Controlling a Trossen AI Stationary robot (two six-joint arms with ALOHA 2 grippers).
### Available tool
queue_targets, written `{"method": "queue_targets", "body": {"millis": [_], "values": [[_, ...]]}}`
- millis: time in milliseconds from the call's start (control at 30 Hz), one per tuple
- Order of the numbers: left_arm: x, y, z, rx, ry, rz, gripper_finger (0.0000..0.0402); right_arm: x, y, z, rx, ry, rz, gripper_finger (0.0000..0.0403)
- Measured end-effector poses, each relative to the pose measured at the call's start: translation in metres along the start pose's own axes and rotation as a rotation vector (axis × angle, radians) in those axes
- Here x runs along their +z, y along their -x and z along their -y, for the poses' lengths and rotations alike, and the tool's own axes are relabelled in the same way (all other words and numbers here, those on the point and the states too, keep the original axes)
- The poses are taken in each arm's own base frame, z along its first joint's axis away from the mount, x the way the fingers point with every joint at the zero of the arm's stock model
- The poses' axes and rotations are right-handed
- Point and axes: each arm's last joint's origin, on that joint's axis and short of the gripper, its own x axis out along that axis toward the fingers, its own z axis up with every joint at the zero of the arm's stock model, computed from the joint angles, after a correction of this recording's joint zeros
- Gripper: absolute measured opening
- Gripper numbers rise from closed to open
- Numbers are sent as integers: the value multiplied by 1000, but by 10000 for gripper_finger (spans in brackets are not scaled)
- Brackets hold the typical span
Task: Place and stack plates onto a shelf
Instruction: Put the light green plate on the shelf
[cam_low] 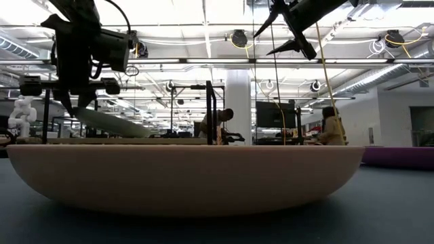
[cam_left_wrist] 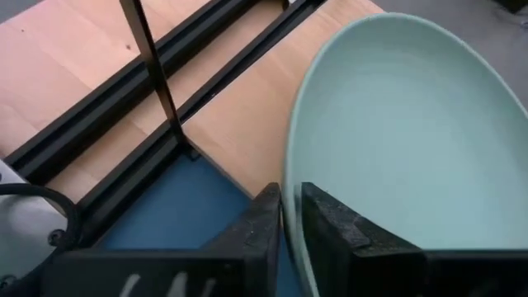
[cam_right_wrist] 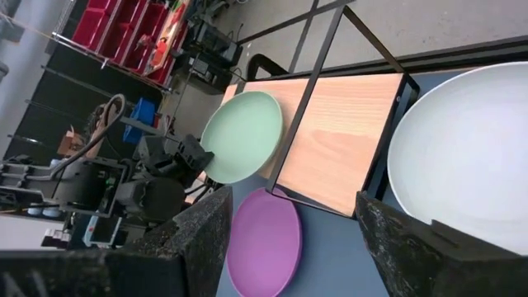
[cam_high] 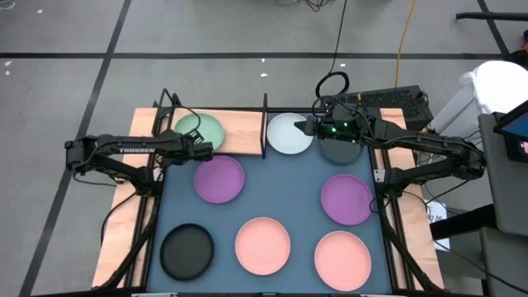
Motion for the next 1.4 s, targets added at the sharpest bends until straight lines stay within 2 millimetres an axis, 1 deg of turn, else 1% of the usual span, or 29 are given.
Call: {"method": "queue_targets", "body": {"millis": [167, 300, 467, 533, 800, 900, 1033, 1133, 1267, 1333, 1400], "values": [[0, 0, 0, 0, 6, 1, 103, 0, 0, 0, 0, 0, 0, 238], [0, 0, 0, 1, -9, 3, 119, 0, 0, 0, 0, 1, 0, 238], [4, 3, -8, 44, -73, -32, 124, 0, 0, 0, 1, 5, 0, 238], [8, 7, -11, 31, -89, -49, 124, 0, 0, 0, 0, 5, 0, 238], [34, 30, -22, -144, -278, -92, 124, 0, 0, 0, -1, 27, 2, 238], [42, 36, -27, -224, -319, -104, 124, 0, 0, 0, -4, 33, 6, 238], [50, 45, -28, -390, -380, -124, 124, 0, -2, 1, -23, 51, 21, 238], [53, 56, -19, -598, -496, -141, 124, 0, -2, 1, -27, 54, 29, 238], [54, 73, -2, -904, -639, -151, 124, 1, -2, 2, -38, 57, 47, 238], [54, 80, 7, -1008, -652, -141, 124, 1, -2, 2, -39, 62, 48, 238], [52, 83, 14, -1055, -634, -140, 124, 1, -2, 2, -39, 68, 48, 238]]}}
